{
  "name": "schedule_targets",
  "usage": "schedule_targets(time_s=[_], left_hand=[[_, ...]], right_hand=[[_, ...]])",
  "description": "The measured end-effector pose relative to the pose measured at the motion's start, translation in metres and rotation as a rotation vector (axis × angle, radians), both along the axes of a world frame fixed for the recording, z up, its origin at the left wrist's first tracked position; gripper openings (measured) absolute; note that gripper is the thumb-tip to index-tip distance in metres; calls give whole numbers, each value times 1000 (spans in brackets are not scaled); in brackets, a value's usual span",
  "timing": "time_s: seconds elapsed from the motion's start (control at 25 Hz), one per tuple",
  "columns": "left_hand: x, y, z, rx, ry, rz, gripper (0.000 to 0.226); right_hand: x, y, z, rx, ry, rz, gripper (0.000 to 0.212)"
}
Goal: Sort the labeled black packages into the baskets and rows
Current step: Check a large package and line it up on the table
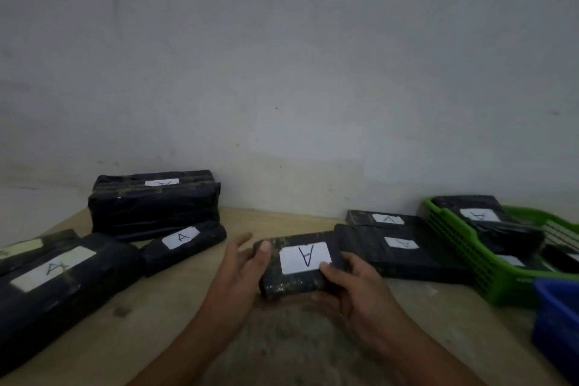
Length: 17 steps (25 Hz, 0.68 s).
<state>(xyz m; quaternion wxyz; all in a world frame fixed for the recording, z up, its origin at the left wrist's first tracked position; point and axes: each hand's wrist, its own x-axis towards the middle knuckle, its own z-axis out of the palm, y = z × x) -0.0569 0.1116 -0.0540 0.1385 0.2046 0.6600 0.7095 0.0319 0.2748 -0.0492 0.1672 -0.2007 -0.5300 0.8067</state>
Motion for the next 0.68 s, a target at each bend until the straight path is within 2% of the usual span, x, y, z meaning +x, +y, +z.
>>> schedule_targets(time_s=[0.12,0.24,0.32,0.4,0.52,0.68], left_hand=[[39,3,3,11,-96,-134,19],[60,15,-10,-28,-103,-114,19],[63,22,-17,25,-163,-82,24],[59,24,-22,68,-210,-60,25],[53,20,-25,109,-209,-100,21],[52,21,-29,106,-165,-180,22]], right_hand=[[55,5,1,38,-80,51,28],[82,7,-3,55,-155,145,27],[85,6,-9,32,-181,180,36],[84,7,-12,15,-193,140,44],[81,6,-11,18,-161,45,41],[78,9,-15,133,-138,-55,39]])
